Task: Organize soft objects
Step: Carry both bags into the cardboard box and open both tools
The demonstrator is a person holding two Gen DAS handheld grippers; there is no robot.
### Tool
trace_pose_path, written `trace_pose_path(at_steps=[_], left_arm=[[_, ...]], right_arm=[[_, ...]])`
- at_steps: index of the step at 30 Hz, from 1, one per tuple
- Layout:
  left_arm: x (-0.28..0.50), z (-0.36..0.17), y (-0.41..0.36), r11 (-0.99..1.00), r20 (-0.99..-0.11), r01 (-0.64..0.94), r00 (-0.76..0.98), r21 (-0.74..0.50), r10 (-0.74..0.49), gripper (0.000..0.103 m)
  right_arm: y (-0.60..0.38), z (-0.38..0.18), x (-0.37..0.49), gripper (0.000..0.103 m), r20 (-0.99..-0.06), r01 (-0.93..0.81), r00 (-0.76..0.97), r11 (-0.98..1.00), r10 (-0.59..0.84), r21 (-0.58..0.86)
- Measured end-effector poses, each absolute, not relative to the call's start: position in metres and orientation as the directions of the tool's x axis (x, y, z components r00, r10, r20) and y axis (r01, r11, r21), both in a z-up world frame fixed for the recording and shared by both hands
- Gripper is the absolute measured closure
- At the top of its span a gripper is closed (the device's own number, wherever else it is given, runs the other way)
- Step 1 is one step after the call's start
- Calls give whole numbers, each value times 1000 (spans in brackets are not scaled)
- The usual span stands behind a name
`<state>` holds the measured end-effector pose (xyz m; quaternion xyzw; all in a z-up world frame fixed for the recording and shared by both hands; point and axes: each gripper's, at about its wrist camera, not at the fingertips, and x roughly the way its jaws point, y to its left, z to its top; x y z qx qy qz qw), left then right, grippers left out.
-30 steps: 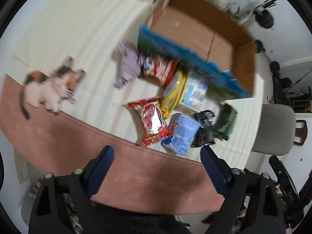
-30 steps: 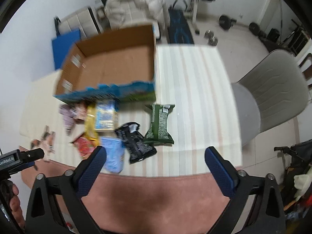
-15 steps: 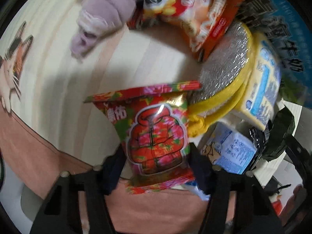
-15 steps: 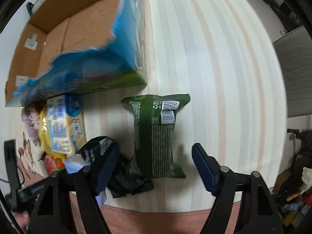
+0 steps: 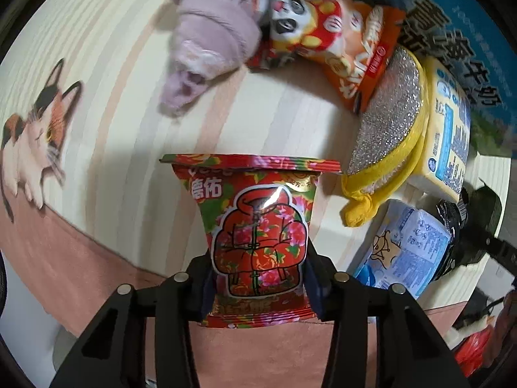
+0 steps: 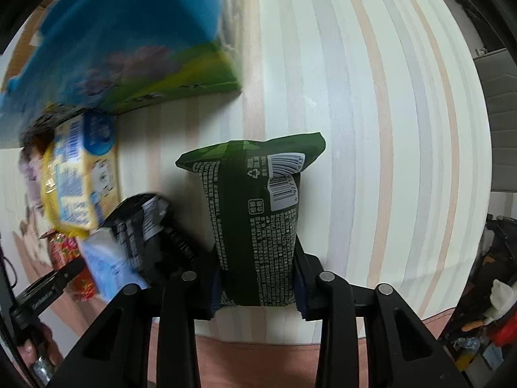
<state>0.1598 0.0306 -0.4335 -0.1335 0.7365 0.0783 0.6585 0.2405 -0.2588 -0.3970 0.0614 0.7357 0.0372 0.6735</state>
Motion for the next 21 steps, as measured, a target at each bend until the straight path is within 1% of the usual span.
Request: trace_pose_path(at_steps=[2,4,7,10,13,16,19,21], left_arm=[[146,-421,30,952,-993,-301,-82,-53,-81,62],[129,-393,22,954,-996,-294,-52,-54,-73,62],[114,-342,7,960,-995,-261,26,-101,-98,62],[121,-281,-6,965,-983,-203,119,-164,-142,62],[184,-226,0,969,-966,-117,167,-217,-196,62],[252,-205,-5,969,-957,-50,179,-241,-229,62],[329,-212,-5,966,-956,-8,149,-257,-253,62],[378,-236,-7,960,-956,-8,96,-279,-277,62]], right_arm=[[-258,-386,231,68,-984,30,-73,987,162,161],[-257,-367,216,68,-975,20,-55,977,215,214],[-252,-329,199,68,-956,-8,-17,956,292,293],[-243,-283,200,68,-936,-46,42,936,350,348],[-237,-237,226,68,-917,-71,82,920,389,384],[-224,-218,261,68,-913,-87,132,922,385,377],[-210,-225,319,68,-930,-62,158,943,332,326],[-205,-242,353,68,-938,-38,146,949,315,313]])
